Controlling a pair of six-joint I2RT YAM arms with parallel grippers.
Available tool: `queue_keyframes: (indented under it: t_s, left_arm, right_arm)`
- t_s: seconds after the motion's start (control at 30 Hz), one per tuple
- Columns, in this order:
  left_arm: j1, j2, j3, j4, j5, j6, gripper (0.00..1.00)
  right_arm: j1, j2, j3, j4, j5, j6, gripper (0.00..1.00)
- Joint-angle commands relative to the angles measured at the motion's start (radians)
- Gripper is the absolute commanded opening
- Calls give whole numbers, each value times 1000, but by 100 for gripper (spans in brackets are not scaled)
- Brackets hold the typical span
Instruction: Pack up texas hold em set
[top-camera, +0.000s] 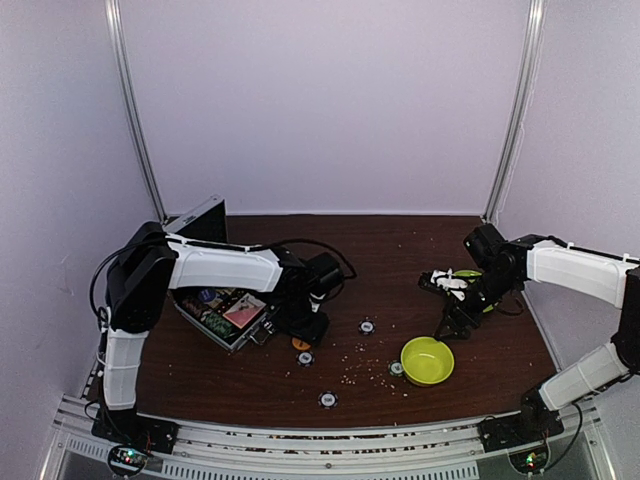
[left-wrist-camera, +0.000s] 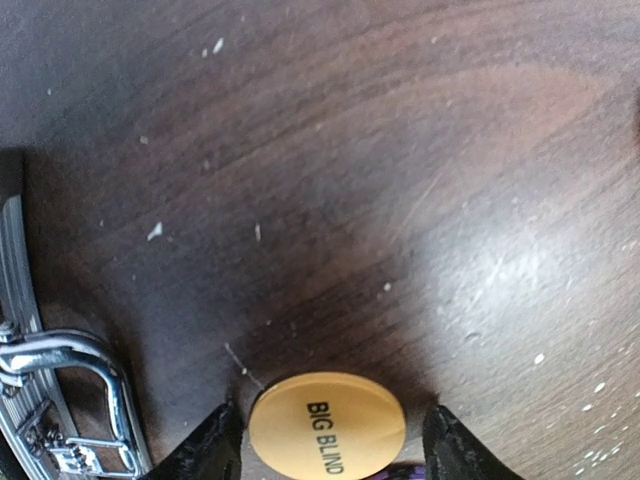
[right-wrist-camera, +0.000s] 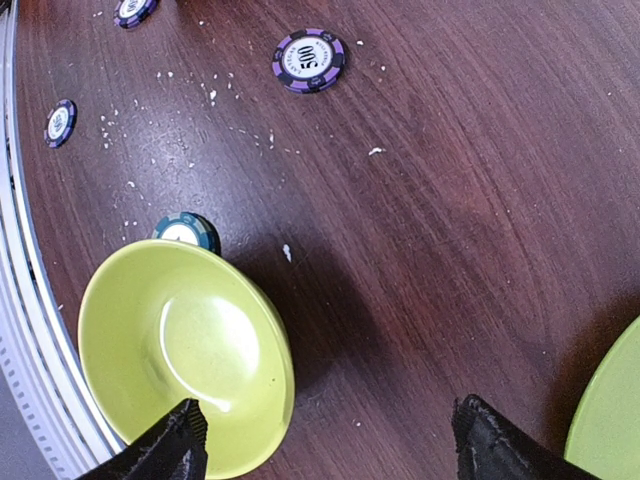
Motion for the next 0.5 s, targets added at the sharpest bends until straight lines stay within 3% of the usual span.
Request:
queue_keyframes:
  t_s: [0.0, 0.47]
  left_arm:
    - [-5, 30, 16, -105, -6, 23, 63]
    - [-5, 57, 30, -94, 6, 62, 62]
  right_arm:
    - [10, 3, 27, -17, 14, -13, 86]
    - [15, 1, 28, -21, 12, -13, 86]
